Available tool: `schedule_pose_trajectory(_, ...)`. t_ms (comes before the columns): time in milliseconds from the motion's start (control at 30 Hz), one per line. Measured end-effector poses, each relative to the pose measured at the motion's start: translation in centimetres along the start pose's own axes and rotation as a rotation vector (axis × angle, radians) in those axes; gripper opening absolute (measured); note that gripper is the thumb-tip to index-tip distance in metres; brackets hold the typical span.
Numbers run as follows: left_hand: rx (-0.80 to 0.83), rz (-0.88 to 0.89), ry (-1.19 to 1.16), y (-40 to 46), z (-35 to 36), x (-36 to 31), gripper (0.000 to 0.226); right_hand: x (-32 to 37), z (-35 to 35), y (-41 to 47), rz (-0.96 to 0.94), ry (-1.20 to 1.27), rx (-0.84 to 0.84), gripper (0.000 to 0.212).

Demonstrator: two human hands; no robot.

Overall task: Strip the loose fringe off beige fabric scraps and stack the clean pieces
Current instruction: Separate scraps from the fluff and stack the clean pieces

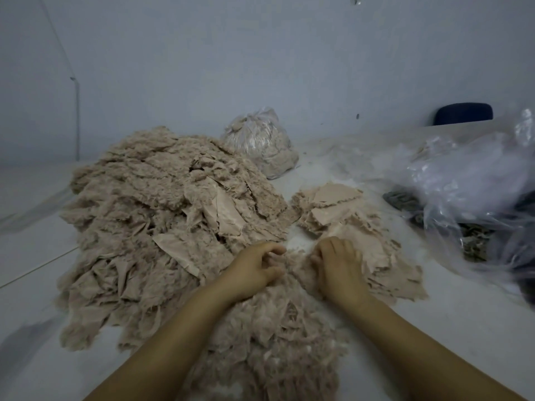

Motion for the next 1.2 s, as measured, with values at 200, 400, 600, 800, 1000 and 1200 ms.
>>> schedule_pose_trajectory(200,0.003,0.058,0.127,2.9,2.5,-2.7,0.051,-1.2,0.8,0.9,0.003,-0.177,0.183,0.026)
schedule_pose_trajectory(400,-0.025,0.088,-0.050,3.5,2.1,-2.6,0.019,0.5,-2.7,0.6,-0.028,0.548,-0.033,0.007)
schedule_pose_trajectory(600,-0.118,-0.203,-0.956,3.8,1.7,-0.4,0.013,-3.5,-2.2,1.2,0.427,1.119,-0.033,0.022)
schedule_pose_trajectory(800,-0.199,-0.295,-0.745,4.2,2.0,-0.5,0.022,-1.7,0.8,-0.3,0.689,1.680,0.272,0.016)
schedule_pose_trajectory(1000,-0.286,-0.025,-0.217,4.5,-1.0,-2.8,0.036,-3.0,-1.3,0.3,0.524,1.185,0.225,0.026)
schedule_pose_trajectory(1200,-0.293,0.192,-0.169,6.2,-2.5,-7.2,0.020,-5.3,-9.1,4.2,0.130,0.629,-0.222,0.027)
Point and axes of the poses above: each hand's wrist, its own y-axis towards the middle knuckle, its own z-axis out of the palm, x = y × z, the point moved 9 cm from there along y, towards the middle knuckle, and after that the axes turned 12 degrees about y, right-handed, at the moved point
